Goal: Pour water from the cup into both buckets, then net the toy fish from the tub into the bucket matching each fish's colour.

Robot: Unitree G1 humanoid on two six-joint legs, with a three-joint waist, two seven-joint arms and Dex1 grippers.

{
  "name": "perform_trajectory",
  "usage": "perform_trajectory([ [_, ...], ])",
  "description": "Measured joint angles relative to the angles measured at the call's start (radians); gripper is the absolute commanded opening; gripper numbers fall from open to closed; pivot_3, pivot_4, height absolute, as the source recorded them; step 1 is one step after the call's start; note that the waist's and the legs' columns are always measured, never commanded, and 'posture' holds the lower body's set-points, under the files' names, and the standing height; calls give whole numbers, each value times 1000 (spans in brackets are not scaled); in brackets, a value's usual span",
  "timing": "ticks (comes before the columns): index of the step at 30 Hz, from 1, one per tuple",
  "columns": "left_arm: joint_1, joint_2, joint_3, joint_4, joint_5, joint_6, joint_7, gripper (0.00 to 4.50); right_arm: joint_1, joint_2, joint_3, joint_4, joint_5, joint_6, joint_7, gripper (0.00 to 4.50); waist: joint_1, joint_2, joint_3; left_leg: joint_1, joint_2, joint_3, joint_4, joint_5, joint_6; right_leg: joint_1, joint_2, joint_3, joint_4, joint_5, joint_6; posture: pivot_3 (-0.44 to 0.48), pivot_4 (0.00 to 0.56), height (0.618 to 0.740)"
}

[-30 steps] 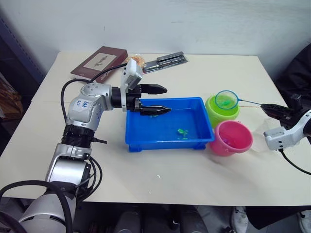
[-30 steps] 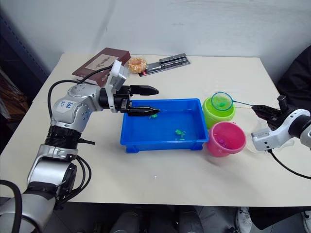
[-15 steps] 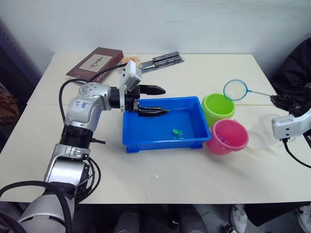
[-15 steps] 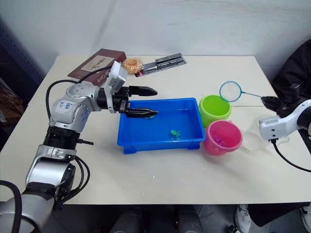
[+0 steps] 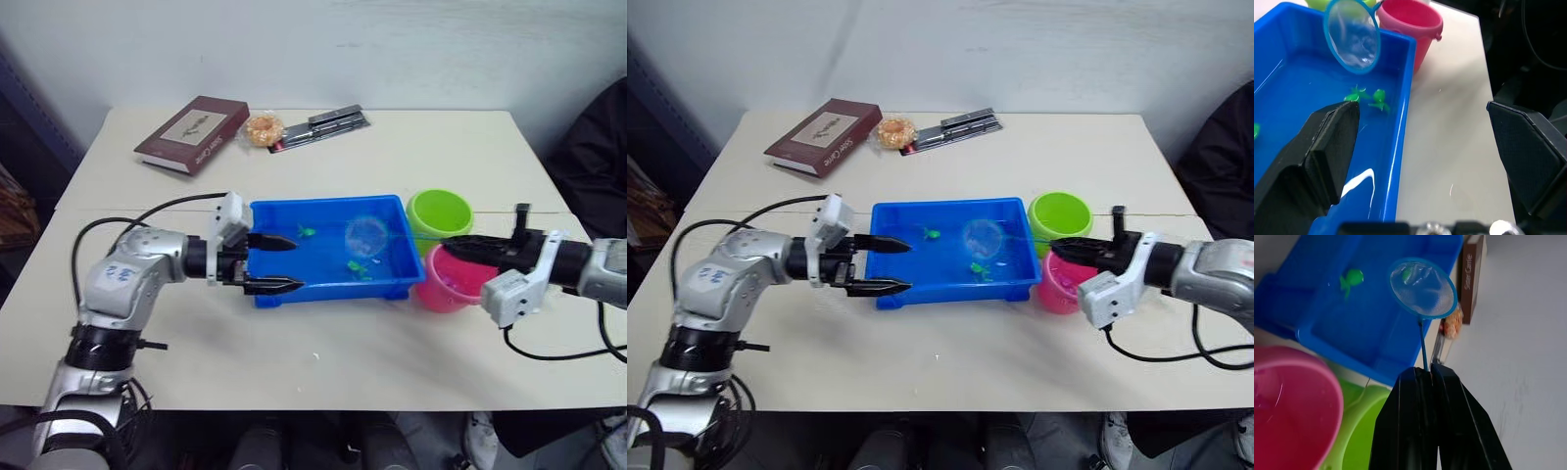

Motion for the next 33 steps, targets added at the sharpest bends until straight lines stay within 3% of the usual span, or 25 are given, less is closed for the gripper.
perform_trajectory([
  [7, 62, 8, 28, -96, -44, 59, 74, 4455, -117, 80, 87, 173, -98, -107, 27, 0, 0, 0, 0, 0, 0, -1, 0, 0, 0, 0, 0, -1, 1, 0, 0, 0, 150, 740],
  [16, 72, 24, 53, -117, -78, 81, 111, 4455, -156, 106, 97, 299, -246, -176, -46, 0, -2, 0, 0, 0, 0, 0, 0, 0, 0, 0, 0, 0, 2, 0, -1, 0, 150, 740],
  [23, 72, 25, 53, -117, -79, 80, 118, 4455, -160, 114, 97, 323, -219, -179, -54, 0, -2, 0, 0, 0, 0, 0, 0, 0, 0, 0, 0, 0, 2, 0, -1, 0, 150, 740],
  [33, 70, 20, 53, -114, -96, 77, 131, 4455, -253, 104, 129, 379, -364, -267, -100, 0, -4, 0, 0, 0, 0, 0, 0, 0, 0, 0, 0, 0, 2, 0, -1, 0, 150, 740],
])
